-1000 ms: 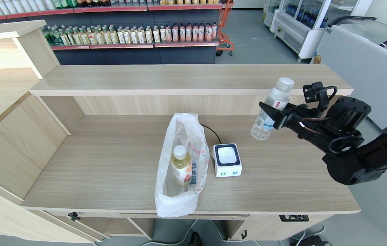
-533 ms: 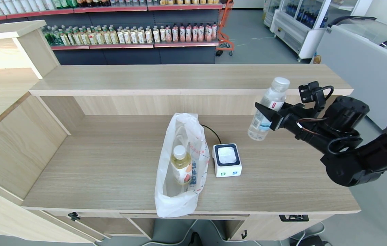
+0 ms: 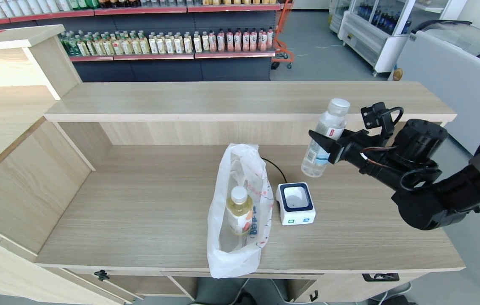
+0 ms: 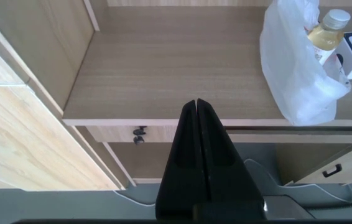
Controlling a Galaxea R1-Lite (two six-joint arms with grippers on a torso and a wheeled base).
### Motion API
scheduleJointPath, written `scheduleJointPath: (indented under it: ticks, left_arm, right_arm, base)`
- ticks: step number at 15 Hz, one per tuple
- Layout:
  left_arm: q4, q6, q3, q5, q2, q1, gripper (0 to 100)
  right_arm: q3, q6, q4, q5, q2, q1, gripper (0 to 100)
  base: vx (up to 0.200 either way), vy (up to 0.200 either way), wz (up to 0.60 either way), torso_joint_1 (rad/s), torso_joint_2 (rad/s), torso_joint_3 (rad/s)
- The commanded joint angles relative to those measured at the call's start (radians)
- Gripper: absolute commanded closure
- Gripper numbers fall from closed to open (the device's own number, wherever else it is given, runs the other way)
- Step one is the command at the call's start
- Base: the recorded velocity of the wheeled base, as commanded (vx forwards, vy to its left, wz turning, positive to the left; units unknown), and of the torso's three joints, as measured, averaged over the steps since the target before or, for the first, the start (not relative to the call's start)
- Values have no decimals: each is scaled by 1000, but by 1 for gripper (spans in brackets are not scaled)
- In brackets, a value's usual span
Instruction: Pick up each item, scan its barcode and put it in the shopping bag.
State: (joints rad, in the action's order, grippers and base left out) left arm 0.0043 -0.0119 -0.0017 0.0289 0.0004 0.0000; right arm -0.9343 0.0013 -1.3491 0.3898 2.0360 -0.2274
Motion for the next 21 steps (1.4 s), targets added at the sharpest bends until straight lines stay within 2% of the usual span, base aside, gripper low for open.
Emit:
scheduleJointPath:
  ticks: [1, 3, 9, 15, 21]
  left_arm:
    - [0, 0, 0, 0, 0, 0, 100]
    - [0, 0, 0, 0, 0, 0, 100]
    - [0, 0, 0, 0, 1, 0, 100]
    - [0, 0, 0, 0, 0, 0, 100]
    - [0, 0, -1, 0, 0, 0, 100]
  right_arm:
    - [-18, 0, -1, 0, 18, -4, 100]
    - [-55, 0, 7, 0, 47, -21, 100]
    - [-252, -3, 64, 0, 217, -67, 100]
    - [-336, -9, 54, 0, 351, -90, 100]
    - [-443, -41, 27, 60, 484, -101, 100]
  base:
    - [0, 200, 0, -7, 2, 2]
    - [0, 200, 0, -7, 0, 5]
    - [0, 0, 0, 0, 0, 0]
    - [0, 0, 0, 0, 0, 0]
    - [0, 0, 0, 0, 0, 0]
